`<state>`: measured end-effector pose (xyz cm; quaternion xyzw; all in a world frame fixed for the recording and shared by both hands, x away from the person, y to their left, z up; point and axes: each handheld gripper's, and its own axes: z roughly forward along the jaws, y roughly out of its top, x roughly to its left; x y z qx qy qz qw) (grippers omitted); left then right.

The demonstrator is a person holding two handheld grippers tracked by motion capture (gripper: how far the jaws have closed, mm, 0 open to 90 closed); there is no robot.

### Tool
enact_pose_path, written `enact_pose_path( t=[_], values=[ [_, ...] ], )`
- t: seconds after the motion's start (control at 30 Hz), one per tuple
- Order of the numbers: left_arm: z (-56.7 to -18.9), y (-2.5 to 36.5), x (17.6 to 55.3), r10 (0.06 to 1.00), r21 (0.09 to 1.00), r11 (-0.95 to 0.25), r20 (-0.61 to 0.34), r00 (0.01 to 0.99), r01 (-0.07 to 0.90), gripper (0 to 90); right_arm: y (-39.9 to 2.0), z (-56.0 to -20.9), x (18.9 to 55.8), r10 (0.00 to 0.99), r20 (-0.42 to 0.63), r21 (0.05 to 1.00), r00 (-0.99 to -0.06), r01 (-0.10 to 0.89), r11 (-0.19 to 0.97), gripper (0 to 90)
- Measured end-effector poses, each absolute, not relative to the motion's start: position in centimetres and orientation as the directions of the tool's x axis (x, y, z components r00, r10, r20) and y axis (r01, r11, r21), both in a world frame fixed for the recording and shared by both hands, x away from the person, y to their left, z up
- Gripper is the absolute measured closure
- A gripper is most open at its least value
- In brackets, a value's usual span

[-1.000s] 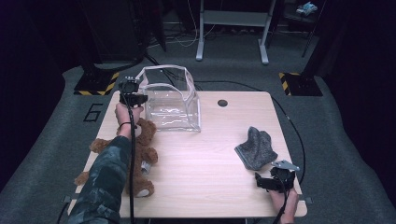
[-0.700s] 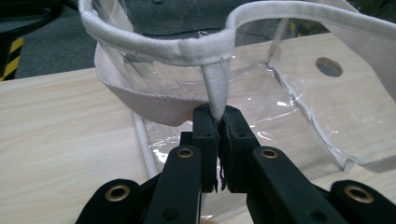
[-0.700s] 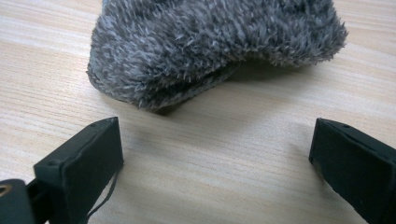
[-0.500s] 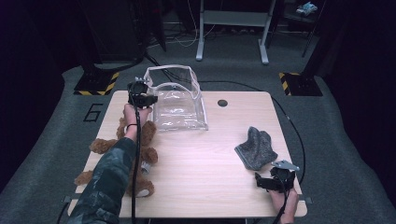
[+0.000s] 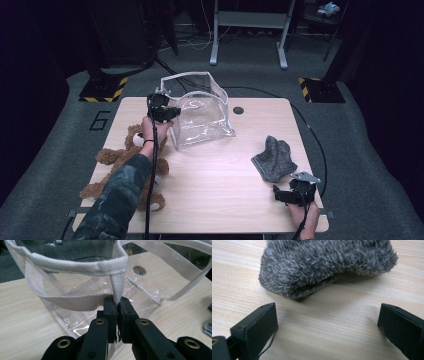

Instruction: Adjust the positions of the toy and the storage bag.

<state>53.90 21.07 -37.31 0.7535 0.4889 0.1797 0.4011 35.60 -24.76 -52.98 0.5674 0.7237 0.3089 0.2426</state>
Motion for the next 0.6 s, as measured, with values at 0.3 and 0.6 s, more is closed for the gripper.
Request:
enact_pose_path(
  t=[0.3, 0.6],
  values=[
    [-37.8, 21.0, 52.2, 0.87, 0.789, -0.191, -0.139, 0.473, 0.584, 85.7, -24.8, -53.0, 35.6, 0.971, -0.001, 0.723, -0.239, 0.671, 0.166, 2.0],
    [-37.8, 22.0, 51.5, 0.876, 0.78, -0.175, -0.155, 0.457, 0.6, 80.9, -24.8, -53.0, 35.6, 0.971, -0.001, 0.722, -0.239, 0.671, 0.166, 2.0]
  ],
)
